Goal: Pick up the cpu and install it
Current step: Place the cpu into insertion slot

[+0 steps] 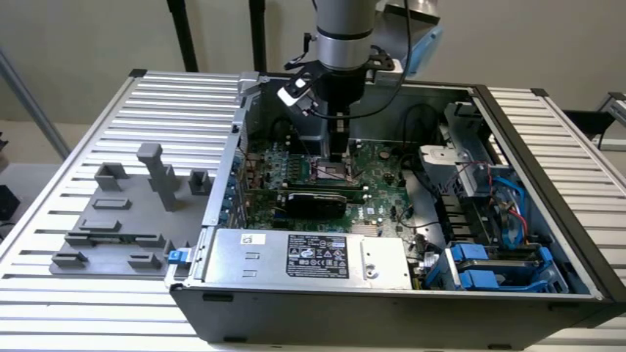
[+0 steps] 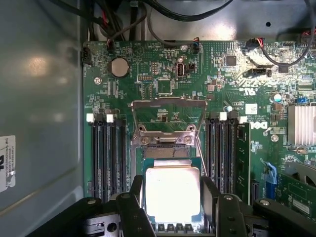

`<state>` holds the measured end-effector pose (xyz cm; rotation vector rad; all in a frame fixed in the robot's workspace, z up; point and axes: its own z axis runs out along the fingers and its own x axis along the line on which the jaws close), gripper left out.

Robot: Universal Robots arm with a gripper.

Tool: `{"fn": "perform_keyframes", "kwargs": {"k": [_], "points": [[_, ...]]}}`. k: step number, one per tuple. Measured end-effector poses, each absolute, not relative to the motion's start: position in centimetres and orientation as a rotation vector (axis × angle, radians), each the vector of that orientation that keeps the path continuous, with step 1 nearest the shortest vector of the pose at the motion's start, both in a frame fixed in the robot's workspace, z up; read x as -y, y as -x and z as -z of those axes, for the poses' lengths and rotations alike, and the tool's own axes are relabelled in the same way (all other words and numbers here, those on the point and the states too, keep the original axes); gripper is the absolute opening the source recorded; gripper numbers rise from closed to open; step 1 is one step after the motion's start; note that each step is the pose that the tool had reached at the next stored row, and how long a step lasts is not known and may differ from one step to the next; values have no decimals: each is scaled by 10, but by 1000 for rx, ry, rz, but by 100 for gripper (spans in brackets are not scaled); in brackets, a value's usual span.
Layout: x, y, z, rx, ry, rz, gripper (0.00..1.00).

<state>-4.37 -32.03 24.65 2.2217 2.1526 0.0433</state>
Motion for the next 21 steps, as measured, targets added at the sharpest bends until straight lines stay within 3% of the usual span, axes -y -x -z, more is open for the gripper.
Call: {"fn": "perform_keyframes", "kwargs": {"k": [21], "points": [[321, 46, -209, -2150, -2219, -48, 55]]}}
